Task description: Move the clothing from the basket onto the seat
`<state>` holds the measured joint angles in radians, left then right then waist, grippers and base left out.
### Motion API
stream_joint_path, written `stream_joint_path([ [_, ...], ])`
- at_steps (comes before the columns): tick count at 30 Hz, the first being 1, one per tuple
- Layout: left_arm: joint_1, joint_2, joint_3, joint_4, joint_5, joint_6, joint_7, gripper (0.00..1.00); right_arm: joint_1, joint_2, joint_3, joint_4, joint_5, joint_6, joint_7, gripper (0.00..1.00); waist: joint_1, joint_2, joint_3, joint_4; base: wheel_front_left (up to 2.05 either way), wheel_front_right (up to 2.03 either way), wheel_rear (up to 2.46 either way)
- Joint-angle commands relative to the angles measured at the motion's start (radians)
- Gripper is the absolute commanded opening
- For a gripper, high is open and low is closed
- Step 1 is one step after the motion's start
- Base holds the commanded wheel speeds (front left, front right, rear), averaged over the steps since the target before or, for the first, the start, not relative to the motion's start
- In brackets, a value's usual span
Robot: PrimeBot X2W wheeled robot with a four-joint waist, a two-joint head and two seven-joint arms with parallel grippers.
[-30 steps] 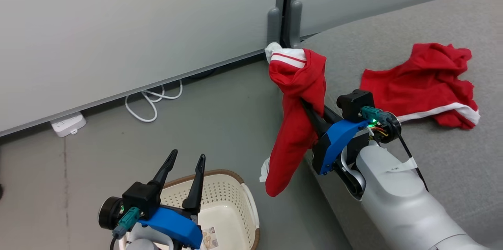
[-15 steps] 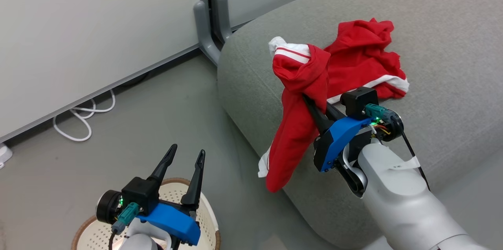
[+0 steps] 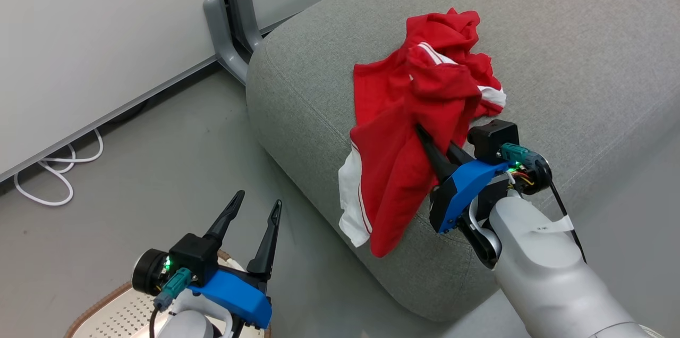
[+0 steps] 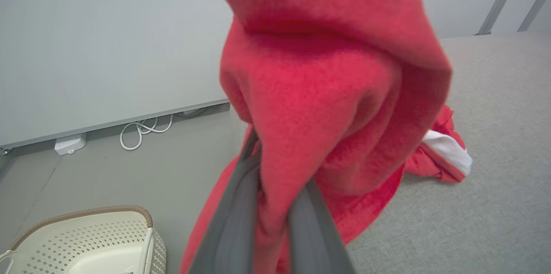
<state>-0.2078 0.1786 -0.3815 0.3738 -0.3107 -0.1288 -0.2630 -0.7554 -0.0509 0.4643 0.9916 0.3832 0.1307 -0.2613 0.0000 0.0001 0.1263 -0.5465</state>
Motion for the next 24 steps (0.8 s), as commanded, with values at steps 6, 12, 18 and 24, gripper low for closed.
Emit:
stream_joint_path([
  [6,-0.013,0.012,-0.001,0.004,-0.011,-0.002,-0.003,1.00,0.021,0.001,-0.006,-0.016,-0.009,0.000,-0.005,0.00,0.0000,-0.0001,0.003,0.003,0.00,0.00,0.00],
  [12,-0.016,0.015,-0.005,-0.003,-0.008,-0.002,-0.003,1.00,0.006,0.001,-0.018,-0.014,-0.004,0.000,-0.005,0.00,0.0000,-0.0001,0.017,0.021,0.00,0.00,0.00],
  [18,-0.046,0.028,-0.013,-0.011,0.000,-0.002,-0.003,1.00,-0.081,-0.016,-0.082,0.000,-0.006,0.000,-0.005,0.00,0.0000,-0.0001,0.069,0.048,0.00,0.00,0.00],
  [24,-0.108,0.051,-0.041,-0.026,0.008,-0.002,-0.003,1.00,-0.256,-0.095,-0.182,0.023,-0.017,0.000,-0.005,0.00,0.0000,-0.0001,0.163,0.097,0.00,0.00,0.00],
])
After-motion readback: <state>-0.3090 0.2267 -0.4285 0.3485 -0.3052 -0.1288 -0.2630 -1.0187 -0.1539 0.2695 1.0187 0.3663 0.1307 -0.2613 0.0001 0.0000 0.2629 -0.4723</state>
